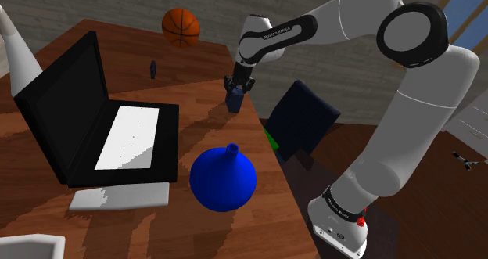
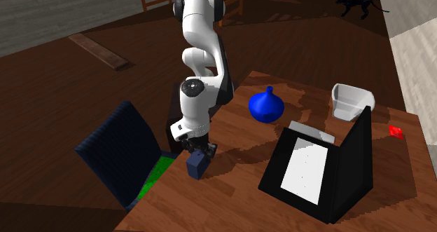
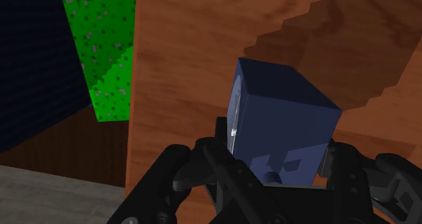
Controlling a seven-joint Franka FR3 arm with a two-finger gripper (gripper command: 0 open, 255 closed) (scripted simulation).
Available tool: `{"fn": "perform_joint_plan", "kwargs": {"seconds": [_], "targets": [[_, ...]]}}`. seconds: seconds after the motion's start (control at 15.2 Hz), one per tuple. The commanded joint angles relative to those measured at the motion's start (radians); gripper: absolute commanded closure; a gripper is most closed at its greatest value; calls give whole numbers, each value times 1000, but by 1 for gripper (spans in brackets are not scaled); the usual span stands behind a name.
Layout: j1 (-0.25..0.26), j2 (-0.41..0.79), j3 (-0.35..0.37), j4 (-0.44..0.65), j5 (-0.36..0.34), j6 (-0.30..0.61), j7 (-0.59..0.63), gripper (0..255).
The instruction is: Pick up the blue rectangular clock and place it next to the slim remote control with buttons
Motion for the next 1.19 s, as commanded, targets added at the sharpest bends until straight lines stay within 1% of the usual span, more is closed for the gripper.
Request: {"fn": "perform_joint_plan", "kwargs": {"seconds": [0.0,1.12], "targets": [[0,-7,1,4,1,-12,0,255],[0,-100,1,122,2,-222,0,255]]}}
